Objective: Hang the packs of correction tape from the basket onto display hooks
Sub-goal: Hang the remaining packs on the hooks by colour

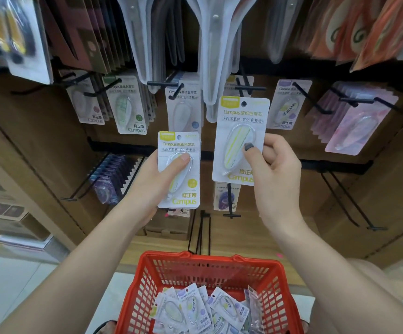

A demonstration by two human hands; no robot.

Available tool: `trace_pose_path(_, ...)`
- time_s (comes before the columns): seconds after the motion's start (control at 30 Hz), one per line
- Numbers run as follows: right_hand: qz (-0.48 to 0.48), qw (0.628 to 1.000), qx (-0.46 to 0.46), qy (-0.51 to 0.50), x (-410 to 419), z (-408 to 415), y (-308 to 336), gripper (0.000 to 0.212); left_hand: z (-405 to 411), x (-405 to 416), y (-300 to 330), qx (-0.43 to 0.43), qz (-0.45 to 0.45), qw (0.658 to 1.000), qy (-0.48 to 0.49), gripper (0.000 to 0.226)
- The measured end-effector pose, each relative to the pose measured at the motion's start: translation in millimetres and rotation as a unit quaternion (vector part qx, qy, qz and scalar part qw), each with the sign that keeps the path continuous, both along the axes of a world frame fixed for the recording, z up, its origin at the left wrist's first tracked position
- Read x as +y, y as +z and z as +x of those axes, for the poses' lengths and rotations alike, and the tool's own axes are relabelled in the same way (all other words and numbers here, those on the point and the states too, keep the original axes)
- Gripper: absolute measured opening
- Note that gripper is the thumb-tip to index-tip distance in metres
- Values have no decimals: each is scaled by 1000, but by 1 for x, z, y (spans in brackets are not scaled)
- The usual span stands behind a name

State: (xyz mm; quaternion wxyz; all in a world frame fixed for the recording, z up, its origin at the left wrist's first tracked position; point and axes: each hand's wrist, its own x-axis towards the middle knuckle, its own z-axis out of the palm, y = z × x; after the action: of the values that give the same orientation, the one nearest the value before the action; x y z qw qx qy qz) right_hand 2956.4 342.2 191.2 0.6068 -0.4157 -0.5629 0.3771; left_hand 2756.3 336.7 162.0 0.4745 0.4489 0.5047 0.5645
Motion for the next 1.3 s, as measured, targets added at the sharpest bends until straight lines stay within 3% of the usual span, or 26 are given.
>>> trace_pose_path(0.13,6,998,-4,-56,-2,-2,4,9,-2,2,1,6,6,1000,2,21)
trace_pose_path(0.3,-56,998,1,-37,13,0,9,6,-1,4,2,22,5,1000,-3,21)
trace_pose_path(0.63,-159,982,-83,-53,135,-16,7,19,6,20,4,33,-23,999,34,37)
trace_pose_path(0.73,-226,973,-50,-19,149,-18,8,40,7,22,7,33,-27,999,32,35)
trace_pose_path(0.83,-261,957,-116,-52,142,-20,6,79,7,23,9,35,-24,998,41,32)
trace_pose_path(0.9,-269,955,-116,-50,117,-23,3,71,6,23,9,27,-22,998,49,31)
trace_pose_path(1.0,-286,954,-28,89,69,-28,-9,33,4,21,8,21,-19,998,57,30)
trace_pose_path(1.13,-290,929,-18,230,22,-35,-12,39,2,16,8,25,-13,998,49,25)
trace_pose_path(1.3,-273,935,-12,226,8,-45,-13,36,2,7,12,-3,-9,1000,23,27)
